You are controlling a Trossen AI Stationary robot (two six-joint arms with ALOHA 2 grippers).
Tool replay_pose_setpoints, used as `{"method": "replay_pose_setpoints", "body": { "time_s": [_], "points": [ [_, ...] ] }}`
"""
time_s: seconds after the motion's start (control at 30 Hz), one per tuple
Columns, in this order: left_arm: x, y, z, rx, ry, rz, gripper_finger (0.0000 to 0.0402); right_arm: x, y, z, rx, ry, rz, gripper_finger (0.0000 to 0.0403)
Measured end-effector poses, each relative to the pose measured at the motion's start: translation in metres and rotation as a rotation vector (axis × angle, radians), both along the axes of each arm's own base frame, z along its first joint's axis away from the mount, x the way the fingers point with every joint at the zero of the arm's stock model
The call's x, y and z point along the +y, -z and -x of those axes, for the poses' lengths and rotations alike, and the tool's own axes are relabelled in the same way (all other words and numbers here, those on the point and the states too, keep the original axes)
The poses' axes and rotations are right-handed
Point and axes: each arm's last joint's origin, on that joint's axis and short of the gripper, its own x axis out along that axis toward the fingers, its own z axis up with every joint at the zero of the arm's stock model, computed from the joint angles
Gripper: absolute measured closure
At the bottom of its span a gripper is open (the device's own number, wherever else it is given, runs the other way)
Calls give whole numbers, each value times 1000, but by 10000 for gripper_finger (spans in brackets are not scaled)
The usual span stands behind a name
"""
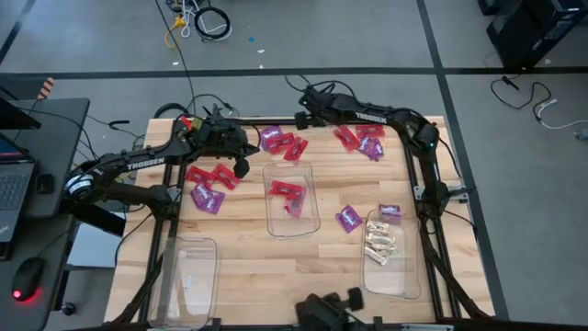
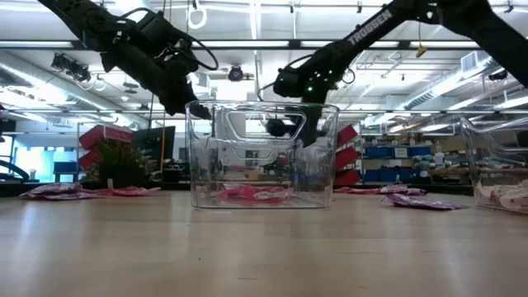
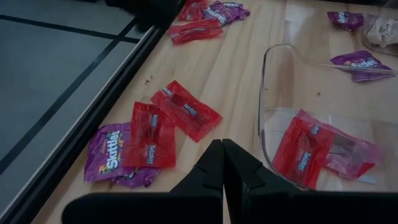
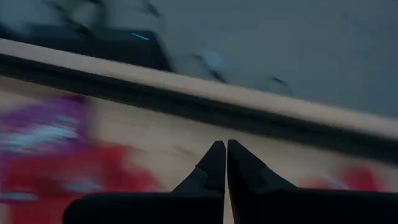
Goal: Sort candy
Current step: Put the red candy pack into the middle transparent bin
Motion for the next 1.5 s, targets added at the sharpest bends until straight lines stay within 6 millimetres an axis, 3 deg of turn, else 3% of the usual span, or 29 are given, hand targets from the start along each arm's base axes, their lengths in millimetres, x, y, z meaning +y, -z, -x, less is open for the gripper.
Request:
{"method": "replay_pose_setpoints", "body": {
  "time_s": [0.1, 0.27, 0.4, 0.67, 0.87, 1.03, 1.27, 1.5],
  "points": [
    [1, 1, 1, 12, -6, 9, 401, -9, 8, -4, -56, 15, 11, 394],
    [0, 3, 2, 31, -7, 21, 401, -16, 16, 16, 114, 203, 46, 394],
    [0, 3, 3, 35, -4, 16, 401, -9, 27, 20, 157, 245, 36, 394],
    [0, 3, 3, 35, -4, 25, 401, -1, 51, 13, 57, 263, 110, 393],
    [0, 5, 3, 46, -5, 38, 401, 17, 65, 18, 159, 245, 69, 393],
    [-1, 5, 3, 49, -1, 35, 401, 39, 60, 15, 253, 180, 61, 395],
    [-1, 5, 3, 48, 0, 38, 401, 62, 48, 33, 473, 256, 103, 402],
    [-1, 5, 3, 47, 0, 37, 401, 61, 82, 55, 467, 293, 8, 403]
  ]
}}
